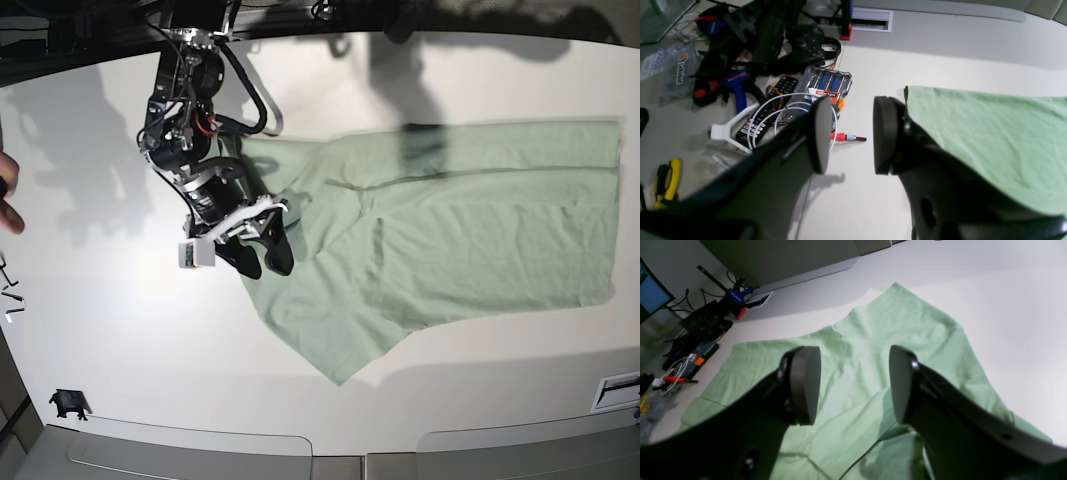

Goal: Fold the T-shirt properly
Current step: 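Lower the right gripper and grasp the sleeve edge of the shirt, then grasp the shirt's hem corner with the left gripper while right holds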

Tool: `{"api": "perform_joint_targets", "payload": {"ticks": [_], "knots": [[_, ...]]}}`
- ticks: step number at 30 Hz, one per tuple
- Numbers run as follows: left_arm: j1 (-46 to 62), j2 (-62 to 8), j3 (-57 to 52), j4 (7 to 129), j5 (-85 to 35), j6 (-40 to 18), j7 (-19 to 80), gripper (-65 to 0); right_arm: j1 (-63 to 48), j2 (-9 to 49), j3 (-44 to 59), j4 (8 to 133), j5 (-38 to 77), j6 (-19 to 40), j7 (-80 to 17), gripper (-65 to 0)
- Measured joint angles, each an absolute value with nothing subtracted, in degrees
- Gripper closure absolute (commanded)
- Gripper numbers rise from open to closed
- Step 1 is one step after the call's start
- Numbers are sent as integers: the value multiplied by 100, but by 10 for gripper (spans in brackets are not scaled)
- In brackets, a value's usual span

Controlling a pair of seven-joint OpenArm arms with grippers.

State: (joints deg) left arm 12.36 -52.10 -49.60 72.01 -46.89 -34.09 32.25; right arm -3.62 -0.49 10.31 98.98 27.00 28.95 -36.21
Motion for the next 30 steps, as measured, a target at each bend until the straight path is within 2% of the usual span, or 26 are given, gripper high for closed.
{"api": "perform_joint_targets", "payload": {"ticks": [3,4,5,7,8,9,11,13,19,23,30], "knots": [[1236,-5205,-4960,7201,-4825,-3411,3479,-180,-360,-49,1050,9898,2703,2895,-3697,-309],[1253,-5205,-4960,7201,-4939,-3409,3540,-155,-360,-49,1055,9898,2703,2895,-3787,-284],[1269,-5192,-4960,7201,-5094,-3457,3667,-115,-362,-47,1057,9898,2703,2895,-3946,-237],[1269,-5096,-4963,7201,-5280,-3946,4047,-7,-362,-47,1059,9909,2764,2897,-4480,-99],[1269,-5011,-4960,7203,-5470,-3972,4331,0,-364,-47,1059,9950,2783,2897,-4825,-25],[1269,-4901,-4956,7203,-5704,-3964,4628,0,-364,-30,1059,10012,2786,2897,-5177,0],[1286,-4698,-4888,7201,-6217,-3959,5151,0,-366,32,1055,10119,2799,2899,-5660,0],[1306,-4534,-4703,7201,-6565,-3964,5417,0,-403,97,1066,10171,2812,2906,-5682,0],[1367,-4049,-3614,7201,-6552,-3966,5369,0,-746,172,1293,10178,2536,2917,-5494,0],[1330,-3868,-3065,7201,-5393,-3966,4182,0,-878,161,1420,10145,2043,2917,-5166,0],[1363,-3404,-2451,7201,-3642,-3968,3374,0,-834,158,1485,9629,1898,2919,-4604,0]]}}
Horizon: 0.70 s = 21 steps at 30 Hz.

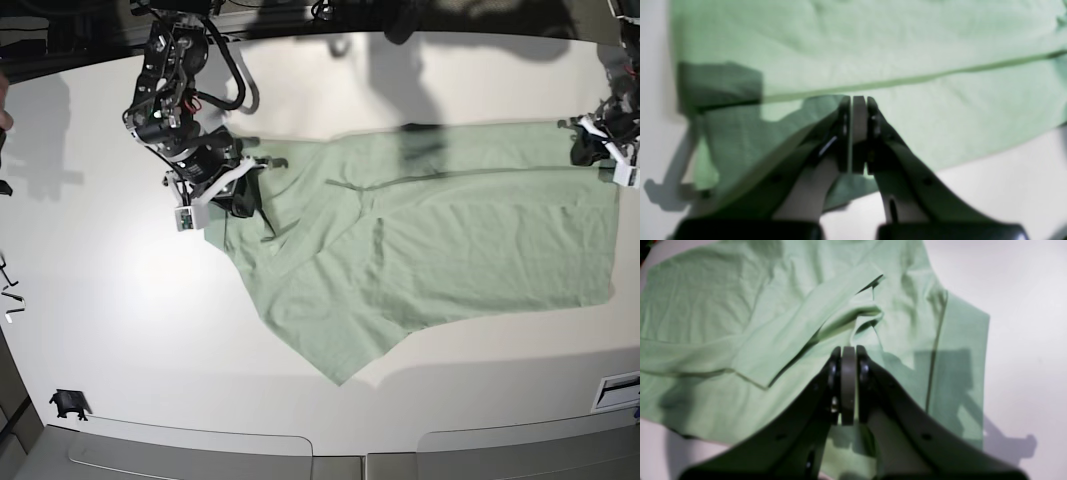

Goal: Fold the T-shirt properly
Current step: 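Grasp the shirt's hem corner with the left gripper while right holds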

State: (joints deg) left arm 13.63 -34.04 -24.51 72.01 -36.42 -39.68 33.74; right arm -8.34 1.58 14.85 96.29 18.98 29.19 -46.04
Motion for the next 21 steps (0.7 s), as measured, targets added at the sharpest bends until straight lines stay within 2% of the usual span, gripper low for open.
{"api": "perform_joint_targets", "payload": {"ticks": [1,4,9,14,21], "knots": [[1361,-3369,-2447,7201,-3463,-3990,3240,0,-797,158,1485,9515,1844,2919,-4580,0],[1345,-3280,-2453,7199,-3006,-3570,3022,0,-626,161,1487,9115,1852,2921,-4539,0],[1358,-3271,-2453,7199,-2993,-3583,3020,0,-270,163,1485,8449,1839,2915,-4545,0],[1365,-3271,-2453,7199,-2993,-3583,3020,0,-71,172,1485,8372,1507,2912,-4543,0],[1365,-3273,-2453,7199,-2993,-3583,3017,0,-14,565,1485,8372,652,2255,-4565,0]]}}
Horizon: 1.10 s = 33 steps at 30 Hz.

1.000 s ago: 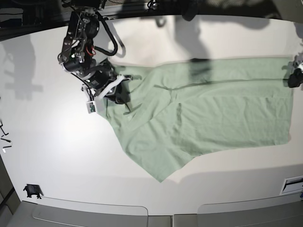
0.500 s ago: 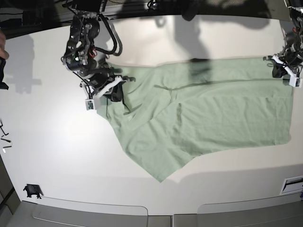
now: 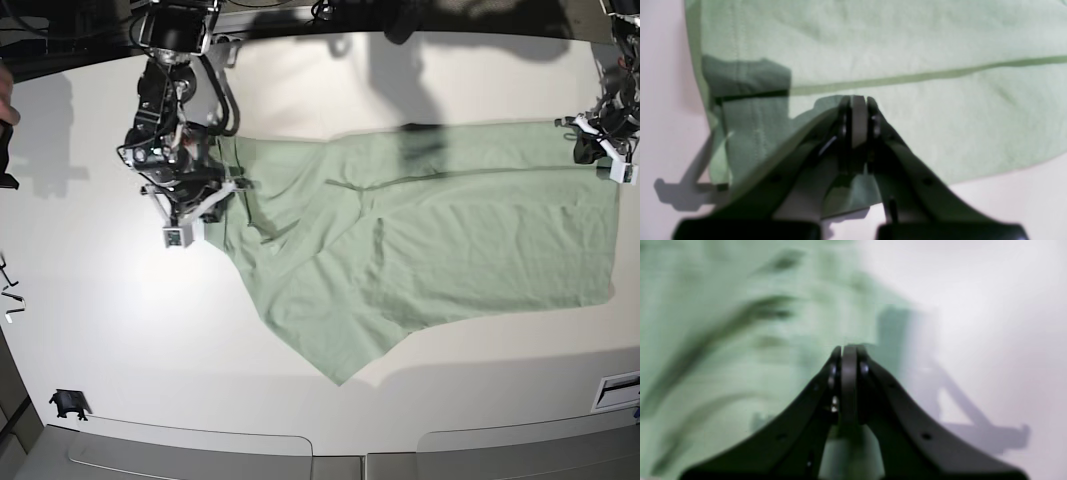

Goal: Fold the T-shirt properly
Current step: 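Grasp the shirt's hem corner with the left gripper while right holds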

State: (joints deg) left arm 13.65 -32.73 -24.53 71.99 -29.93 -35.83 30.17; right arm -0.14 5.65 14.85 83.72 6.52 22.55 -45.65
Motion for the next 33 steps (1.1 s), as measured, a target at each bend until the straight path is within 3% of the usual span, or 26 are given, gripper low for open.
{"api": "perform_joint_targets", "payload": {"ticks": [2,5,10,12,19,33], "knots": [[1365,-3271,-2453,7199,-2995,-3583,3017,0,-14,709,1487,8372,607,2246,-4646,0],[1365,-3271,-2453,7199,-2995,-3583,3017,0,-40,810,1490,8558,1441,2296,-5022,0],[1365,-3271,-2453,7199,-3015,-3583,3020,0,-95,572,1487,9282,3422,3197,-5522,0],[1365,-3271,-2453,7199,-3013,-3583,3017,0,-91,381,1479,9367,3728,3459,-5559,0],[1365,-3271,-2453,7199,-3013,-3583,3017,0,-110,27,1479,9032,2759,3409,-5489,0],[1365,-3271,-2453,7199,-3013,-3583,3017,0,-110,805,1485,8938,1039,2414,-5148,0]]}}
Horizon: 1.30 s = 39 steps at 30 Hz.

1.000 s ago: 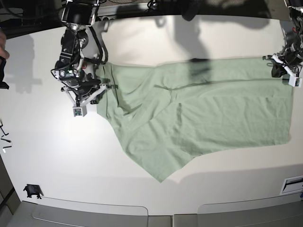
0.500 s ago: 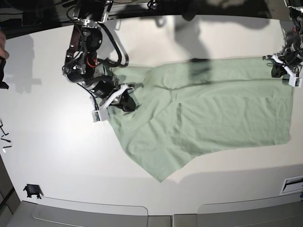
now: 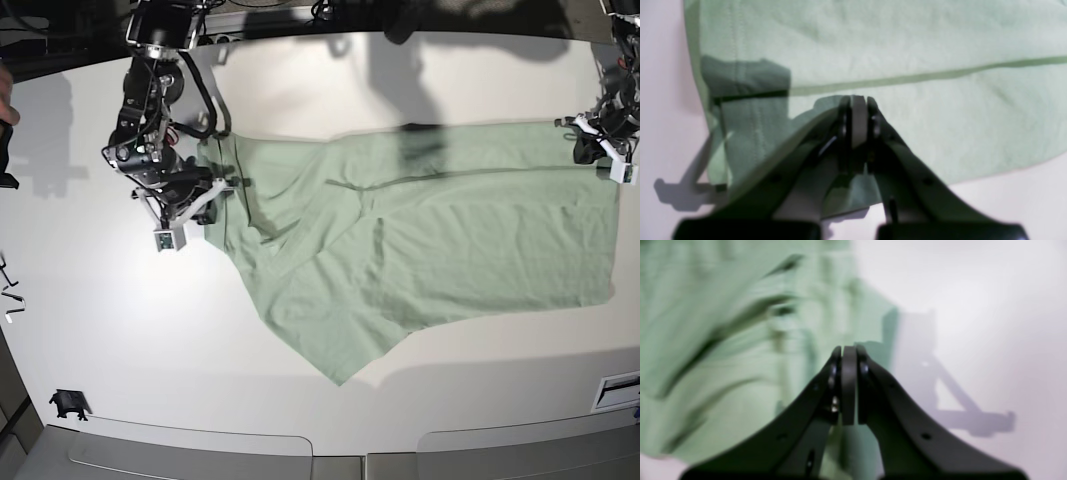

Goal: Fold the T-shirt properly
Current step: 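Grasp the shirt's hem corner with the left gripper while right holds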

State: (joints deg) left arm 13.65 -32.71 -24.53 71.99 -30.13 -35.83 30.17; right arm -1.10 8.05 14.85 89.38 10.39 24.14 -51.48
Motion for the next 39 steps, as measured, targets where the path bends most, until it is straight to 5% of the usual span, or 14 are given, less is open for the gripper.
{"api": "perform_joint_targets", "payload": {"ticks": [4,9,15,28,33,39], "knots": [[1365,-3271,-2453,7199,-3015,-3583,3017,0,-110,843,1485,8938,1439,2316,-5050,0],[1365,-3271,-2453,7199,-3015,-3583,3017,0,-99,652,1485,8941,3459,3577,-5347,0],[1365,-3271,-2453,7199,-3015,-3583,3017,0,-148,154,1470,8941,2676,3553,-5511,0],[1365,-3271,-2453,7199,-3013,-3583,3017,0,-604,735,1481,8934,1026,2331,-4700,0],[1365,-3271,-2453,7199,-3013,-3583,3017,0,-604,731,1481,8934,1717,2353,-4683,0],[1365,-3271,-2453,7199,-3015,-3583,3017,0,-602,530,1479,8936,2853,3343,-4652,0]]}}
